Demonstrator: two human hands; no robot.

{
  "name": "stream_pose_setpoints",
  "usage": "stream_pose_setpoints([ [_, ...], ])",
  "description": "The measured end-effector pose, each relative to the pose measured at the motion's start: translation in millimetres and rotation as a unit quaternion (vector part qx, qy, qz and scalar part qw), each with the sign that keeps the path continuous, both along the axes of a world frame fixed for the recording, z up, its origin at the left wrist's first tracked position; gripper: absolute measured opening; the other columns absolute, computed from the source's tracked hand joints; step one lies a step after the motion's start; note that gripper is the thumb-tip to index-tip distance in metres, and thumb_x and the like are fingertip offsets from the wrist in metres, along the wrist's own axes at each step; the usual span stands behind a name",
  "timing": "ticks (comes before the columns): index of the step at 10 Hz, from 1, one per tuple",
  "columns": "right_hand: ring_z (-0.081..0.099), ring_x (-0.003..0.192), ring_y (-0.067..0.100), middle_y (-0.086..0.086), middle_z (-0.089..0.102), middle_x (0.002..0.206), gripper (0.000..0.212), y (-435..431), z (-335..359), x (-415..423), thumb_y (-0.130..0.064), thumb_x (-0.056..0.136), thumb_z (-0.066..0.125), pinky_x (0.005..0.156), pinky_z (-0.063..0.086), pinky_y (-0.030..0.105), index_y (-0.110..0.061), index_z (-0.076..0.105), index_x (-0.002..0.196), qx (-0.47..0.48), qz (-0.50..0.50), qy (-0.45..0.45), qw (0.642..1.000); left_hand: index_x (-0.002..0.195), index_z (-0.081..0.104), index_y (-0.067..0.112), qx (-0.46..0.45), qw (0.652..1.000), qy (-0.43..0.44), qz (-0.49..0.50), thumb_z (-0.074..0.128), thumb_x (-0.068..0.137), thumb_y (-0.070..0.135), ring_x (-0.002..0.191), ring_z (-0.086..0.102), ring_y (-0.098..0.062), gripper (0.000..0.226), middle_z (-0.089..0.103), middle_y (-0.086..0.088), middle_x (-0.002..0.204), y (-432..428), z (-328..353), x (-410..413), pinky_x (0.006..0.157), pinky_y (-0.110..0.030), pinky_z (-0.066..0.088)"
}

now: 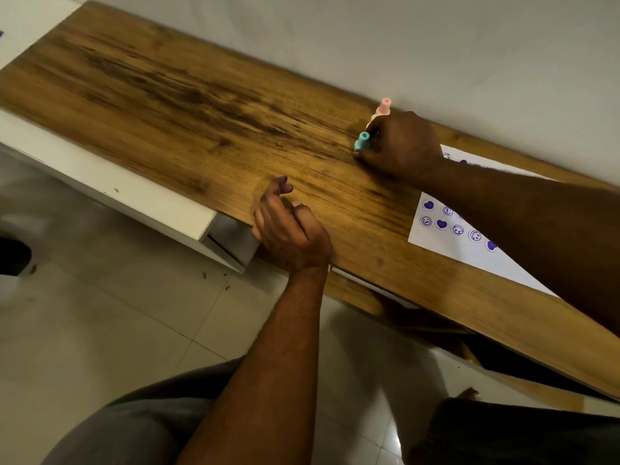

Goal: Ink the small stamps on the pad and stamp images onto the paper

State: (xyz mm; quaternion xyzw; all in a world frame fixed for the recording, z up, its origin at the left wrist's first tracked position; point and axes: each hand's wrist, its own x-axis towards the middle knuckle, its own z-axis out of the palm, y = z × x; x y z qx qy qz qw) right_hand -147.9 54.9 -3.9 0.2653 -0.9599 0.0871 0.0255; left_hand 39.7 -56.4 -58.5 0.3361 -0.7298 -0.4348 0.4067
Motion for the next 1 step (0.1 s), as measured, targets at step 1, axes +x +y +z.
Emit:
stream_pose_setpoints([
  [1, 0.068, 0.098, 0.025, 0.003, 0.074, 0.106, 0.053, -0.7, 4.0, 1.3, -0.067, 0.08, 0.071, 0.073, 0.048, 0.031, -0.028, 0.072, 0.115, -0.027, -0.005, -0.003, 1.0, 0.125, 0.066, 0.014, -0.003, 1.0, 0.003, 0.002, 0.042, 0.084, 0.03, 0.116, 0.058, -0.013, 0.05, 0.06, 0.022, 0.119, -1.1, -2.0, 0.1, 0.099, -0.039, 0.037],
])
